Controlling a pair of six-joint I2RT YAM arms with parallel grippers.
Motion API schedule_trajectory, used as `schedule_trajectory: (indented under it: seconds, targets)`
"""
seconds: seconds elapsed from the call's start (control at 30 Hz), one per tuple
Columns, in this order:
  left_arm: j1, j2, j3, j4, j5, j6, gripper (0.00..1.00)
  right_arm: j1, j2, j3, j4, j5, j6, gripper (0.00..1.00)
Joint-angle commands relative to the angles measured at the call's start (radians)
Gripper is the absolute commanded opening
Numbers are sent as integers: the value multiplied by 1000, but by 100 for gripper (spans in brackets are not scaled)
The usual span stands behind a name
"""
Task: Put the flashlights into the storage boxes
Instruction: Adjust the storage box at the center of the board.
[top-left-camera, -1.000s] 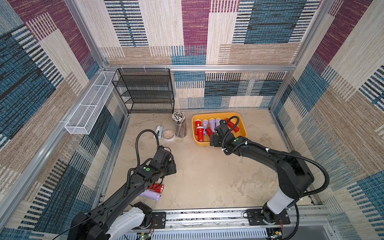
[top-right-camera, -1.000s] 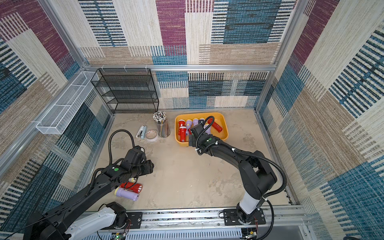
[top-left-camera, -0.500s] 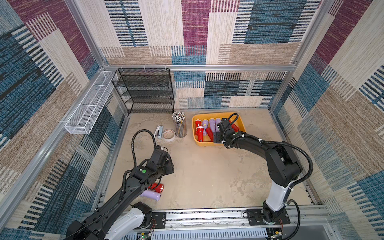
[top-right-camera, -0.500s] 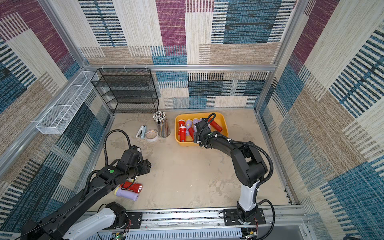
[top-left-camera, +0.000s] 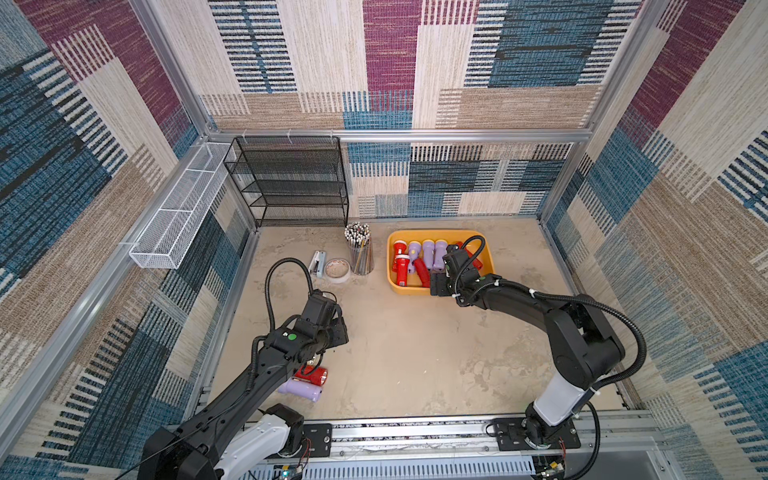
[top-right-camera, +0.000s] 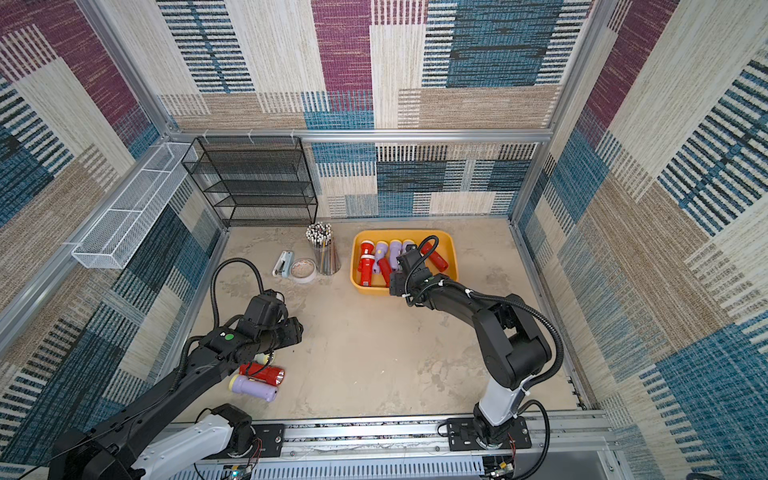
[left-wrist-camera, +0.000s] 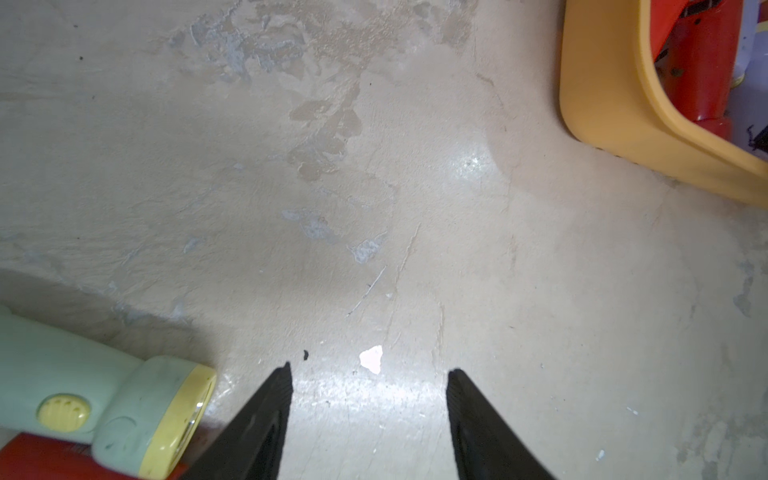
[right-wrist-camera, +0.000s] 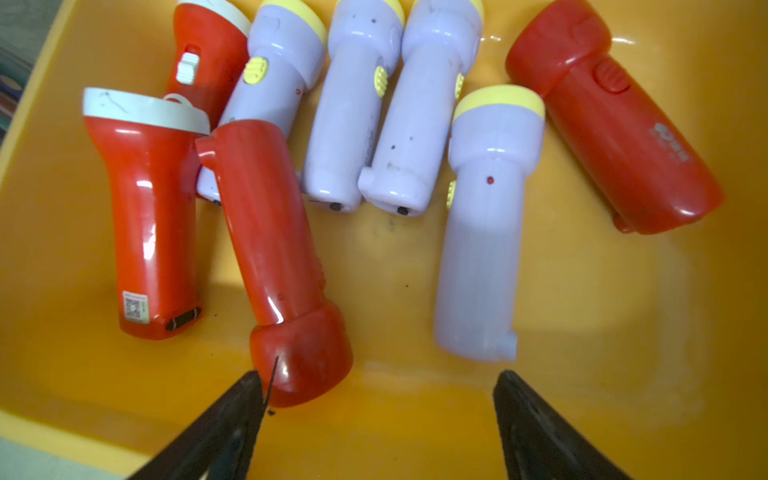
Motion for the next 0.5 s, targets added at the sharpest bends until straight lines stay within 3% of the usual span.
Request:
schedule_trajectory:
  seconds: [0.0,0.47]
  targets:
    - [6,0,7,19,7,27,63,5,-29,-48,-52,-99,37,89]
    - [18,-21,14,2,12,36,62,118,-89,-56,-91,-116,54,89]
